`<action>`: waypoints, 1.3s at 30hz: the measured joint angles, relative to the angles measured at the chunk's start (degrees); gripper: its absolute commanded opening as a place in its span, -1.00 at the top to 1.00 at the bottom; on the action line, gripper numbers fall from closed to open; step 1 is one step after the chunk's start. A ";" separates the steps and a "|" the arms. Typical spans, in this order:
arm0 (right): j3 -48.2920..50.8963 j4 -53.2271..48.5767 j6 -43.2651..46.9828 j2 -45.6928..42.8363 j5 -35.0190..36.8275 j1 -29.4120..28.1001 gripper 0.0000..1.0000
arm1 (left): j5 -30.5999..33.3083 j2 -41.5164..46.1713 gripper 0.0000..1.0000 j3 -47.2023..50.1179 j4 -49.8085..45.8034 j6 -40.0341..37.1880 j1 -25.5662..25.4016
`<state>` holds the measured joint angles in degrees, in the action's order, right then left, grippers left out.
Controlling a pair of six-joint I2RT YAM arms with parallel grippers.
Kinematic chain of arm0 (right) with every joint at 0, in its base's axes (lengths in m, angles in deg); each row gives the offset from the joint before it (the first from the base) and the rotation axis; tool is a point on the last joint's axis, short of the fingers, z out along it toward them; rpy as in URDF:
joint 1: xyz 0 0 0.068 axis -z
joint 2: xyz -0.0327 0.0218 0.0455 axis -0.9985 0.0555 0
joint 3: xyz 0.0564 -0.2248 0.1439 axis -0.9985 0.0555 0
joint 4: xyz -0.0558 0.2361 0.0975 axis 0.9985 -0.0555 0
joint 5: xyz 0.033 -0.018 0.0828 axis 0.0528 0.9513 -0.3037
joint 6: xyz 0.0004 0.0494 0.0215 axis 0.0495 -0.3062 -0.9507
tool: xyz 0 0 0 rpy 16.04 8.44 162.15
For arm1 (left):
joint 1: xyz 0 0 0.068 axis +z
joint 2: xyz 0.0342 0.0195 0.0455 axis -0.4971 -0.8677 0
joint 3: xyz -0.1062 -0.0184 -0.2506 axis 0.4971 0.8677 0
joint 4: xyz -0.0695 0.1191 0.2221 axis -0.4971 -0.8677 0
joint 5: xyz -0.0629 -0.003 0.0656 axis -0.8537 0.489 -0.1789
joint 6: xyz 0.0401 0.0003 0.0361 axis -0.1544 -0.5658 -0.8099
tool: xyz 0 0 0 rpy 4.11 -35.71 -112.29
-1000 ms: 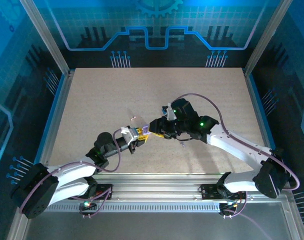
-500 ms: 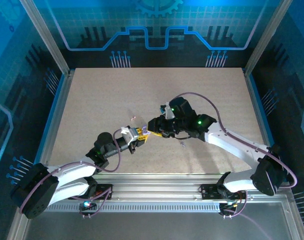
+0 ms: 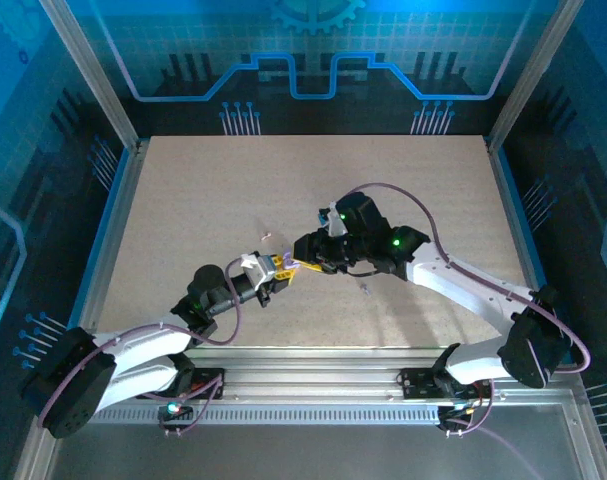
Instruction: Insert wireless bluetooth earbuds into charging case
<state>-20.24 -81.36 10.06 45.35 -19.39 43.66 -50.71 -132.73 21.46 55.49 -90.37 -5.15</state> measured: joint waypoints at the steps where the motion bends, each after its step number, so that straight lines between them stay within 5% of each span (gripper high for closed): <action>1: -0.11 0.02 0.00 0.13 0.00 0.11 0.22 | 0.02 0.04 0.86 0.00 0.00 0.00 0.00; 39: -3.13 0.42 1.18 2.73 -1.68 0.09 0.24 | 0.22 1.66 0.86 0.00 -1.40 -0.22 -0.52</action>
<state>-23.37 -80.95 11.24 48.09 -21.07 43.75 -50.49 -131.06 21.46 54.09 -90.58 -5.68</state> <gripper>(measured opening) 0.381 0.200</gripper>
